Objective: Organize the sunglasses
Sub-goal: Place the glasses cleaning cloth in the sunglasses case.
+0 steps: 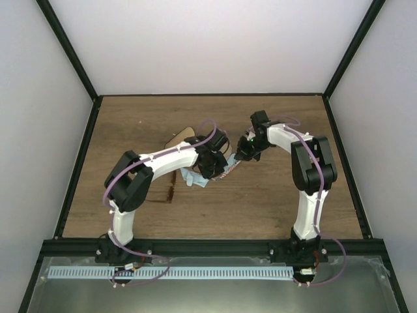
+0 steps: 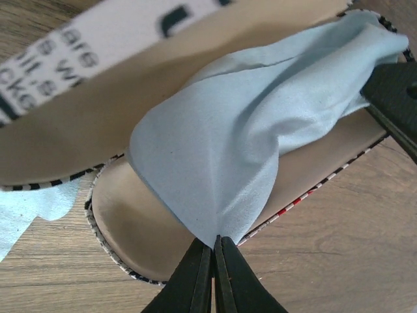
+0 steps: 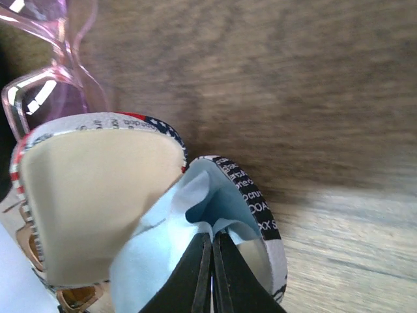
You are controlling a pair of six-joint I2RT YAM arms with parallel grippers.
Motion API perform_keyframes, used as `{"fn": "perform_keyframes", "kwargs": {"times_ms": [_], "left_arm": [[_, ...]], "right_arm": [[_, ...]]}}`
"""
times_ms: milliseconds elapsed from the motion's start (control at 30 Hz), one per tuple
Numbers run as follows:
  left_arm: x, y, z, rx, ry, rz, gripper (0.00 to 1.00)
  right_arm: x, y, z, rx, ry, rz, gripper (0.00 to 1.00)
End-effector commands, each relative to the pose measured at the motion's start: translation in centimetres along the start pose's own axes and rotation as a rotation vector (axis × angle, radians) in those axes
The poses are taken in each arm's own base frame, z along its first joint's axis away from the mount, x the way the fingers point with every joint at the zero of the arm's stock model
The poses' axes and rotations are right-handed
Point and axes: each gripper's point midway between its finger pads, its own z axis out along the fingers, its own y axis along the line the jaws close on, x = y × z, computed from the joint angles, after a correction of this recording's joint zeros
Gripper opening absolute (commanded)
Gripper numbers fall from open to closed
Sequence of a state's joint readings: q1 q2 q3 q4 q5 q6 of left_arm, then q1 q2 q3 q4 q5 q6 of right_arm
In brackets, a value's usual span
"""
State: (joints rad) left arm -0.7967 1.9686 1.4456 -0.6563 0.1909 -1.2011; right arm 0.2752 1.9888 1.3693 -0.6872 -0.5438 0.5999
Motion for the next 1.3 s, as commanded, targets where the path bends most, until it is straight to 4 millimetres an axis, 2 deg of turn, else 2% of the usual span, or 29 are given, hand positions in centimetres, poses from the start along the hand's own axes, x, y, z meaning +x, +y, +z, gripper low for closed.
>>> {"fn": "perform_keyframes", "kwargs": {"times_ms": [0, 367, 567, 933, 1100, 1267], "left_arm": [[0.8, 1.2, 0.9, -0.030, 0.034, 0.014, 0.04], [1.9, 4.1, 0.7, -0.073, 0.075, 0.047, 0.04], [1.2, 4.6, 0.2, -0.094, 0.055, 0.049, 0.04], [1.2, 4.3, 0.8, -0.085, 0.072, 0.056, 0.04], [1.1, 4.0, 1.1, -0.085, 0.081, 0.061, 0.04], [1.1, 4.2, 1.6, -0.096, 0.085, 0.066, 0.04]], "right_arm": [[0.2, -0.4, -1.6, 0.008, -0.038, -0.026, 0.01], [4.2, -1.9, -2.4, -0.009, -0.018, 0.005, 0.01], [5.3, -2.7, -2.2, -0.011, -0.014, 0.019, 0.01], [4.1, -3.3, -2.1, 0.045, -0.044, 0.006, 0.01], [2.5, -3.3, -3.3, 0.105, -0.114, -0.042, 0.01], [1.1, -1.8, -5.1, 0.100, -0.186, -0.085, 0.01]]}}
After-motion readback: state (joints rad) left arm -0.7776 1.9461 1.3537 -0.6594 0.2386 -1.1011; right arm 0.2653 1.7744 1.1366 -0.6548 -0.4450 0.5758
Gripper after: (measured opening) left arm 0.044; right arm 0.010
